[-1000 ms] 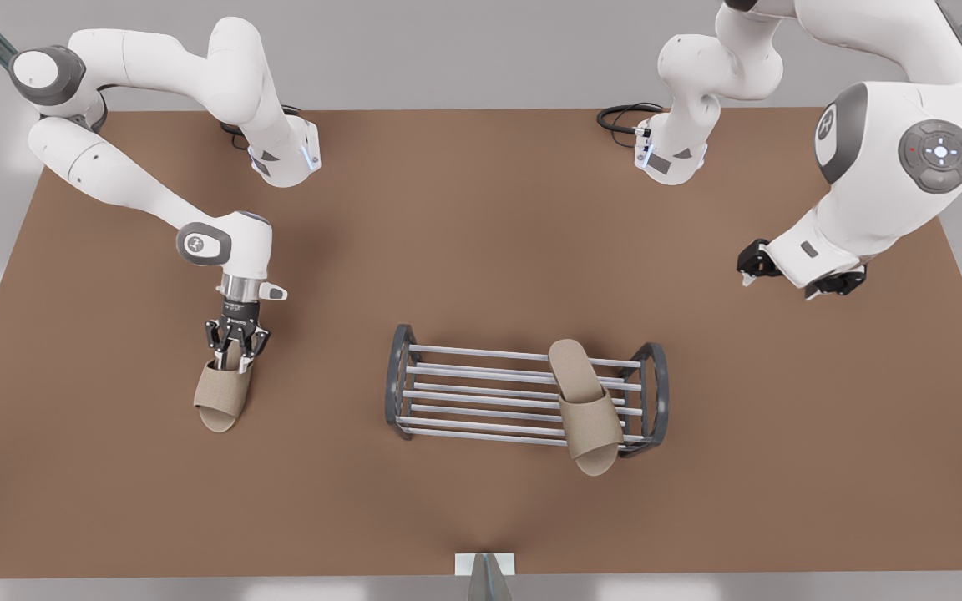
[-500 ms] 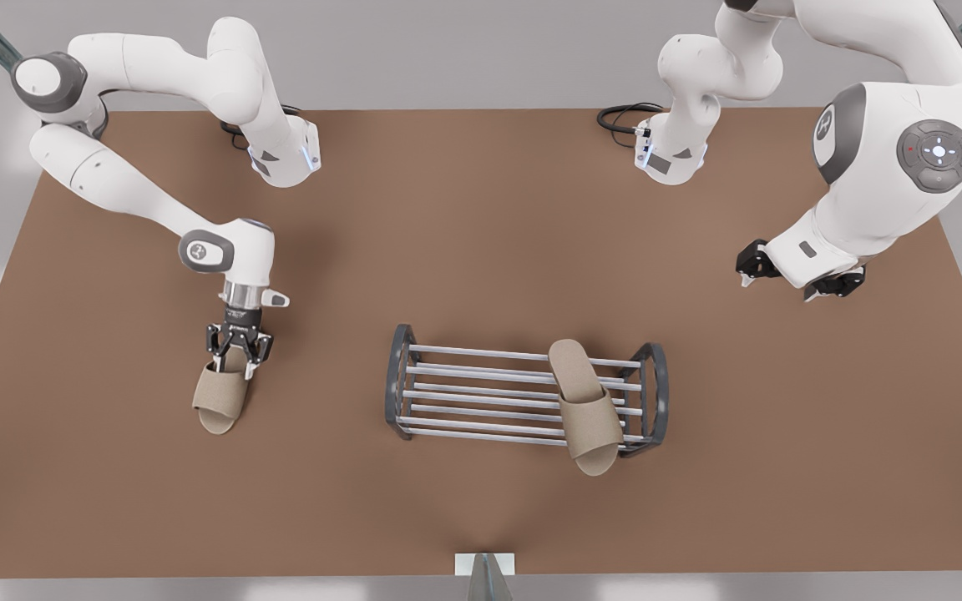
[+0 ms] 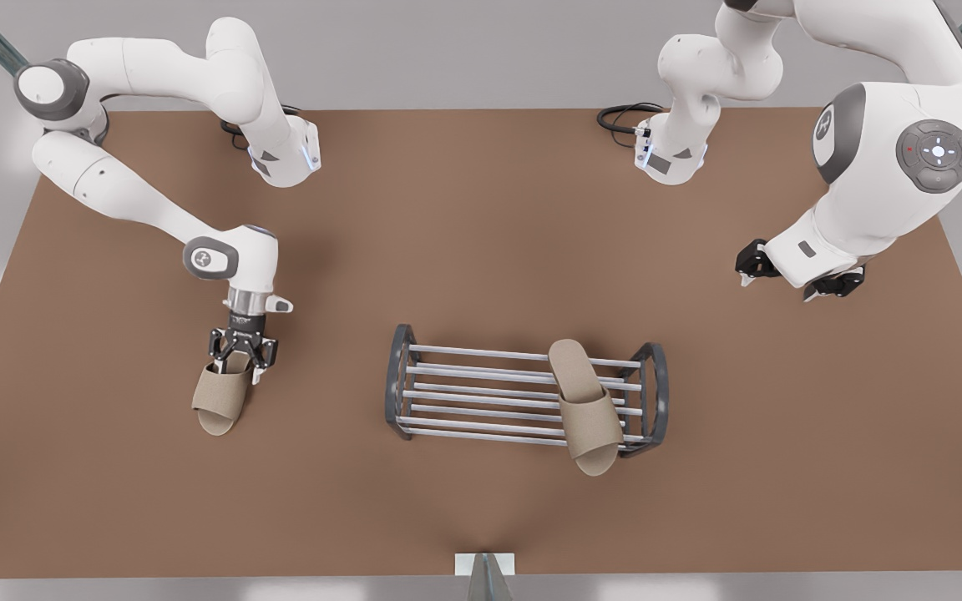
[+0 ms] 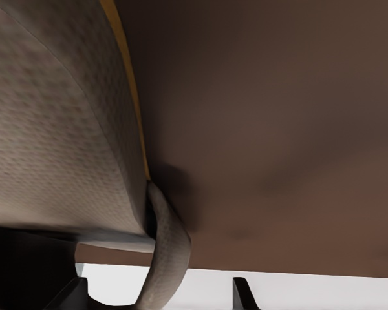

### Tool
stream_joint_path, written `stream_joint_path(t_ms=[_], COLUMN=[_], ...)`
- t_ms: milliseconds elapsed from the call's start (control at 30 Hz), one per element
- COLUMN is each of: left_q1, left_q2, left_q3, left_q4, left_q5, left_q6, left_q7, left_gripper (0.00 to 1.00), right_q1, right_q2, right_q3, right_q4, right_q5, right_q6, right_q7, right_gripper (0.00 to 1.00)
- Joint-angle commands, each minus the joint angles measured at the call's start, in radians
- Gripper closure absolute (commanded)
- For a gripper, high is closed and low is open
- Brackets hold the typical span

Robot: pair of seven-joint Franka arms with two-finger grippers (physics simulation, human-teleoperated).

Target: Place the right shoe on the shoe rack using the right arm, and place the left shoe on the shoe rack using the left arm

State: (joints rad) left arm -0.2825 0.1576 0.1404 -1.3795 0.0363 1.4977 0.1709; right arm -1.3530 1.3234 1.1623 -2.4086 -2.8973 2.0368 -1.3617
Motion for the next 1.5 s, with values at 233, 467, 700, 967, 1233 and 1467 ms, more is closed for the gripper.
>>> stream_joint_path(t_ms=[233, 467, 700, 967, 1233, 1467], left_q1=[0.000, 0.000, 0.002, 0.002, 0.002, 0.002], left_q2=[-0.001, -0.001, 0.005, 0.005, 0.005, 0.005], left_q3=[0.001, -0.001, -0.001, -0.001, -0.001, -0.001], left_q4=[0.000, 0.000, 0.000, 0.000, 0.000, 0.000], left_q5=[0.001, 0.001, 0.001, -0.001, 0.001, -0.001], left_q6=[-0.001, -0.002, -0.001, -0.001, -0.001, -0.001], left_q7=[0.002, 0.002, 0.004, 0.002, 0.002, 0.004], left_gripper=[0.00, 0.00, 0.00, 0.00, 0.00, 0.00], right_q1=[0.037, 0.045, 0.045, 0.045, 0.045, 0.035], right_q2=[0.007, 0.007, 0.007, 0.007, 0.007, 0.004], right_q3=[-0.010, -0.009, -0.009, -0.009, -0.007, 0.005], right_q4=[0.040, 0.046, 0.046, 0.046, 0.045, 0.032], right_q5=[-0.040, -0.040, -0.040, -0.040, -0.040, -0.040], right_q6=[0.000, 0.000, 0.000, -0.001, 0.000, 0.000], right_q7=[0.003, 0.003, 0.003, 0.003, 0.003, 0.001], right_gripper=[0.13, 0.29, 0.32, 0.46, 0.53, 0.59])
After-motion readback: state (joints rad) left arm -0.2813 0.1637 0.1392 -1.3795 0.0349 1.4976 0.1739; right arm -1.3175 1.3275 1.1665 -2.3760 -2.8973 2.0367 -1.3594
